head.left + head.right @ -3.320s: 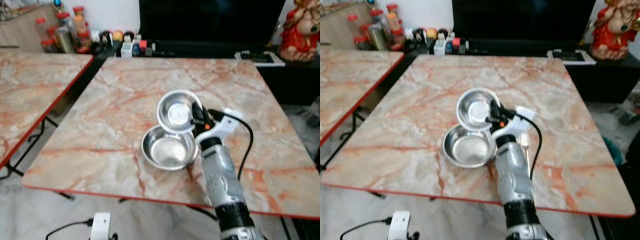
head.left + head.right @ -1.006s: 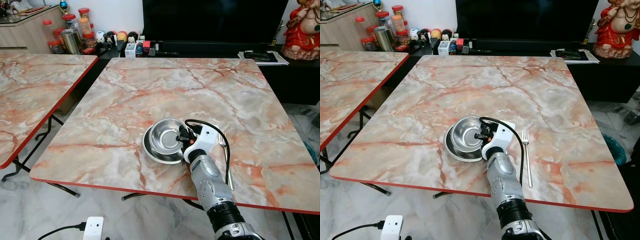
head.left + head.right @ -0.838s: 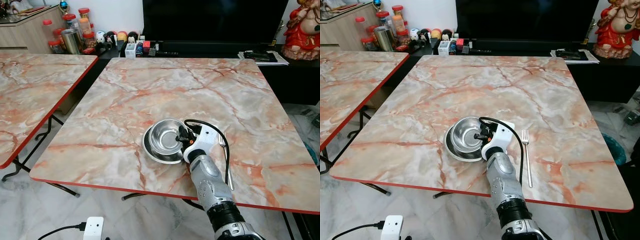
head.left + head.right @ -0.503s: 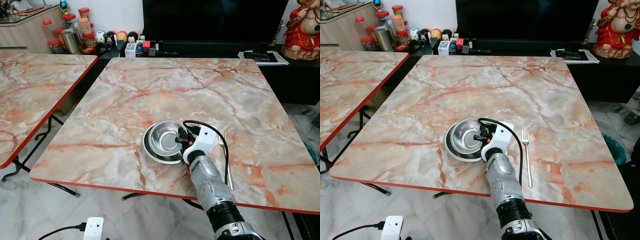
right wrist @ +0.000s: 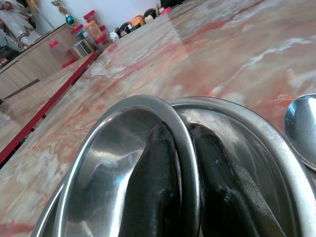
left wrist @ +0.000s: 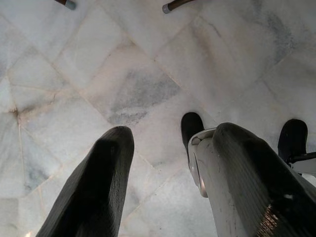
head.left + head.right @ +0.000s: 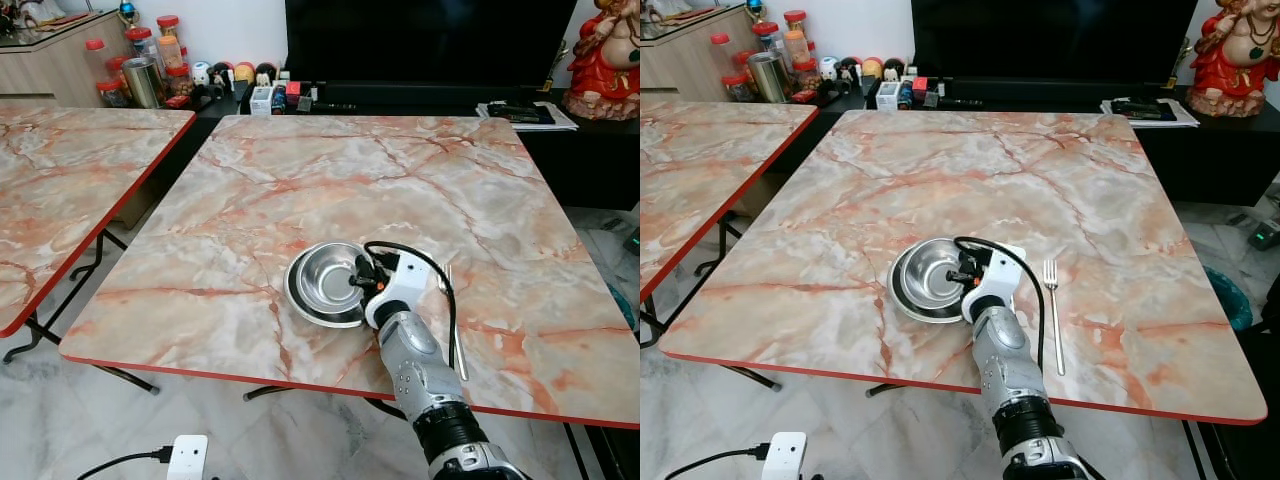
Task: Setting the table
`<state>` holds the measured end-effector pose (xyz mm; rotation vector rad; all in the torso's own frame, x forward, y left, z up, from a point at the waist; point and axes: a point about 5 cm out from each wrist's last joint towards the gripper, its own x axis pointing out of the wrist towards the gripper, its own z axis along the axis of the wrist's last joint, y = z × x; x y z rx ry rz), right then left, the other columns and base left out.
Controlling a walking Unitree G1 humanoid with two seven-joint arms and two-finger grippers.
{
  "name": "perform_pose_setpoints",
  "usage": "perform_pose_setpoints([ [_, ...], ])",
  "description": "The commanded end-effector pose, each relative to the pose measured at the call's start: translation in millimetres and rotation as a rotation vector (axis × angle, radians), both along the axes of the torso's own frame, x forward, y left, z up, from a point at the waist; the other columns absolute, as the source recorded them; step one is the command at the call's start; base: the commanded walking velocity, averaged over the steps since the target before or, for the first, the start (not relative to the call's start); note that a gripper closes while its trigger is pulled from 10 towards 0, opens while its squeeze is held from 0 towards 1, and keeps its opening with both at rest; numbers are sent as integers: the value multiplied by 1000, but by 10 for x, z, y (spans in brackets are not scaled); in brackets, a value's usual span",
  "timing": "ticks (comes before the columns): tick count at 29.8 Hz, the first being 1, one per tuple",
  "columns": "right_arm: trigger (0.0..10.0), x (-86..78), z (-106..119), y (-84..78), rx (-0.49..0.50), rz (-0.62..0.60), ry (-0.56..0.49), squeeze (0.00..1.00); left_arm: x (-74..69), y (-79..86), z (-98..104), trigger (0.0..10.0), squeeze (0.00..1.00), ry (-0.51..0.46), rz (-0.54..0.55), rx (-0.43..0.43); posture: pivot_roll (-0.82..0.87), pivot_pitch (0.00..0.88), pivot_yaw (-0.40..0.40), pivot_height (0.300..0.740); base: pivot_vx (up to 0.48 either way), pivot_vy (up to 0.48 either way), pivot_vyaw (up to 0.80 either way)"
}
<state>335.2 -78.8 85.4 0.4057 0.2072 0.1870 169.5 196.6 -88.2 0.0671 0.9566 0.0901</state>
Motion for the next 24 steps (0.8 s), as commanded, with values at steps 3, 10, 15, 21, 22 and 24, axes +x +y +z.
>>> perform_pose_setpoints([
  [3,10000,33,76,137,2,46,-9,78,-2,9,-2,10000,0,11,-6,7,27,0,18,736,0,0,0],
  [10,10000,19,25,145,-21,61,13,78,-2,3,-4,10000,0,13,-5,6,28,0,16,736,0,0,0],
  [15,10000,17,30,155,-18,69,10,529,-7,1,-6,10000,0,15,-5,6,27,0,16,736,0,0,0],
  [21,10000,23,37,151,-23,65,6,0,-4,-3,-6,10000,0,14,-6,5,26,0,15,736,0,0,0],
  [22,10000,25,38,149,-24,65,5,0,-2,-4,-5,10000,0,14,-6,6,26,0,15,736,0,0,0],
  [24,10000,26,40,148,-24,65,4,0,-1,-4,-4,10000,0,13,-6,6,26,0,15,736,0,0,0],
])
